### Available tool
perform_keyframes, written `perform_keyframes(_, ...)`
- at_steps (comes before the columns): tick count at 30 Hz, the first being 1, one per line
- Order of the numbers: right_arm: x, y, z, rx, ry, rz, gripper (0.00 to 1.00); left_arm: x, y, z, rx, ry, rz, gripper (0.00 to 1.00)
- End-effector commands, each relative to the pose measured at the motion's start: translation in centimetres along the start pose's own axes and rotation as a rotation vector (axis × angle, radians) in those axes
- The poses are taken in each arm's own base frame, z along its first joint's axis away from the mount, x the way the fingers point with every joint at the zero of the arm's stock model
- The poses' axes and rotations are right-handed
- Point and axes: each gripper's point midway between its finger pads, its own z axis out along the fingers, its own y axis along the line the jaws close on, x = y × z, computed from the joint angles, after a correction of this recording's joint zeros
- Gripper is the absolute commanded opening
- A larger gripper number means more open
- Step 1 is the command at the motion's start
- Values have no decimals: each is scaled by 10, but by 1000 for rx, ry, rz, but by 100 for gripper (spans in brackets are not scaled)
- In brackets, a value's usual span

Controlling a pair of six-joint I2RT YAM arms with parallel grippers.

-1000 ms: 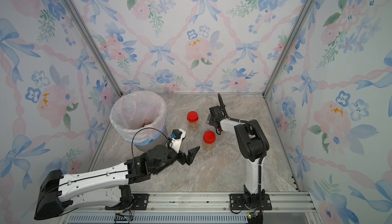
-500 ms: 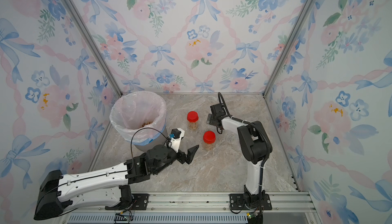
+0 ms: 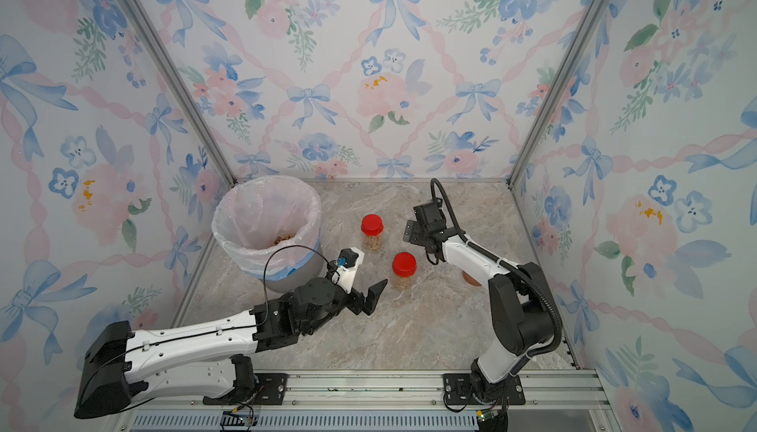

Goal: Empty moldy peanuts from jars
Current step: Place the jar at the center of the board, then pick up the jar from the center of the board.

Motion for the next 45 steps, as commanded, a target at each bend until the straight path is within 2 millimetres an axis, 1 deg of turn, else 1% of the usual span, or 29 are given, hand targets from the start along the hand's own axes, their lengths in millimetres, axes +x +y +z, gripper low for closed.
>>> perform_keyframes(1,4,5,-29,-15,-20,-26,98,-10,7,4,-33,-15,23,98)
perform_keyframes(6,3,14,-75,-66,-68,-60,97,-13,16,8,-48,-14,21,98)
perform_keyframes(8,4,17,-92,-89,-83,-71,97,-12,20,12,-50,-6,16,98)
perform_keyframes(11,15,21,-112,-130,-80,-100,98,-8,26,17,-56,8,7,98)
perform_keyframes(13,28,24,-117,-141,-59,-134,98,-7,29,20,-66,15,10,98)
perform_keyframes(15,43,26,-114,-134,-28,-171,98,-5,30,23,-74,22,13,98)
perform_keyframes(18,61,34,-107,-145,-5,-216,98,-3,32,25,-82,25,14,98)
perform_keyframes(20,68,38,-103,-139,-3,-232,98,-2,34,26,-88,26,15,98)
perform_keyframes(24,71,44,-96,-134,0,-242,97,0,37,27,-96,30,14,98)
perform_keyframes(28,74,46,-91,-99,11,-271,98,0,40,25,-103,26,12,98)
perform_keyframes(36,84,53,-75,-104,41,-269,98,1,44,24,-113,22,8,98)
perform_keyframes(41,91,58,-68,-118,53,-274,98,4,45,26,-116,28,9,98)
perform_keyframes(45,94,62,-63,-124,63,-278,100,5,46,26,-118,28,4,98)
